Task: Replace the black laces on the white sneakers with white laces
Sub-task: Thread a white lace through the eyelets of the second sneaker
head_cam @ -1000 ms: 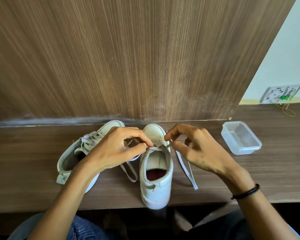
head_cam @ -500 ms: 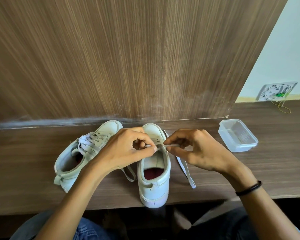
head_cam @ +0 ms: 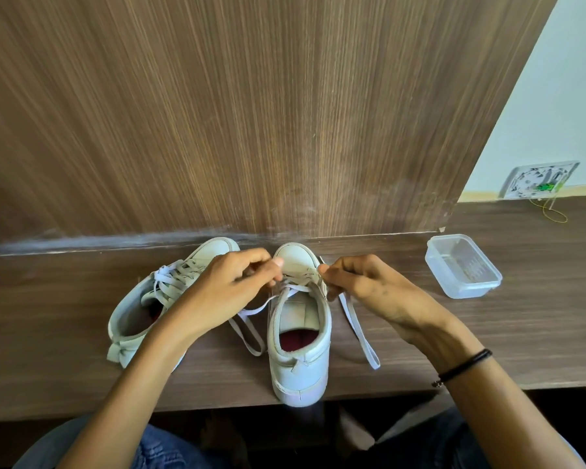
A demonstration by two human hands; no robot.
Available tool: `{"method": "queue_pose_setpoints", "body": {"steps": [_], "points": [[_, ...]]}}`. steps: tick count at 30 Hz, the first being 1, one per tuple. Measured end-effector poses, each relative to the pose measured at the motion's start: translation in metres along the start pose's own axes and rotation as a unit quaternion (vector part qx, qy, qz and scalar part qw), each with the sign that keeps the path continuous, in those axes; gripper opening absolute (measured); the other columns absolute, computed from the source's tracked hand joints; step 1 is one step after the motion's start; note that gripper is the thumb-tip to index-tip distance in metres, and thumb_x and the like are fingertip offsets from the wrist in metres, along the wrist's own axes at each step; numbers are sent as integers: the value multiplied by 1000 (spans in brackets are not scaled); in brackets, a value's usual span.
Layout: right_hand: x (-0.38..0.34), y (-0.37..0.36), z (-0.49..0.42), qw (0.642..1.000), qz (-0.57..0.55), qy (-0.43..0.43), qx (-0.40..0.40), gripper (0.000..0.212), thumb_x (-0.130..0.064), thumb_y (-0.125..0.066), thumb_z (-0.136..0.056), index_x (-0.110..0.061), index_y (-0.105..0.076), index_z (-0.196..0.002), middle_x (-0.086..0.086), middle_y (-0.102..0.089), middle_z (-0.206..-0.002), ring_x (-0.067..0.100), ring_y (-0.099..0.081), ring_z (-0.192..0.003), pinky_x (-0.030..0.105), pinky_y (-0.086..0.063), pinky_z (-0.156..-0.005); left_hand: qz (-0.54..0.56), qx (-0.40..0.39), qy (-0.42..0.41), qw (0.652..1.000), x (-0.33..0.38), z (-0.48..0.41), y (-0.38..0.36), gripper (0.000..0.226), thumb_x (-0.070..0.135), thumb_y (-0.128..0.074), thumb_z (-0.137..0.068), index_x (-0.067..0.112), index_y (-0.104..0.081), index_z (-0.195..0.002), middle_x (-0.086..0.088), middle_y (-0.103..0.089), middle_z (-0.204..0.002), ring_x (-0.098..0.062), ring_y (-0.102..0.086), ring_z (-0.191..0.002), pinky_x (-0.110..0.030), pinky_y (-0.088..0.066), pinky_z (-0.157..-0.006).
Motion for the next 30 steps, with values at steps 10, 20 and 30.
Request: {"method": "queue_pose_setpoints", "body": {"steps": [10,20,30], "points": [[-5,8,2,998,-64,14,9,36,-28,-63,-102,6,-69,-91,3,-73,-80,13,-70,-78,22,-56,-82,30,-83,58,994,7,14,-2,52,52,-51,-101,10,-52,-71,8,-40,-66,-8,-36,-64,-28,-30,-66],[-54,3,13,988,-100,107,49,42,-37,-60,-103,-13,-52,-70,-1,-43,-65,8,-33,-53,15,-31,-51,251,6,-16,968,31,7,15,50,37,-58,-100,-13,-60,-101,8,-68,-86,-21,-68,-100,-41,-46,-104],[-78,-4,10,967,-54,229,94,37,-33,-58,-105,-3,-68,-87,3,-71,-79,9,-67,-82,21,-51,-84,308,-5,-29,951,46,3,4,39,52,-72,-89,13,-76,-88,-6,-71,-93,-24,-65,-102,-50,-39,-106]]}}
Point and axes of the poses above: each hand's wrist, its own z-axis away from the middle knuckle, its own y-axis out of the back of the hand, x = y × z, the point moved 7 cm from there along -z, towards the middle knuckle
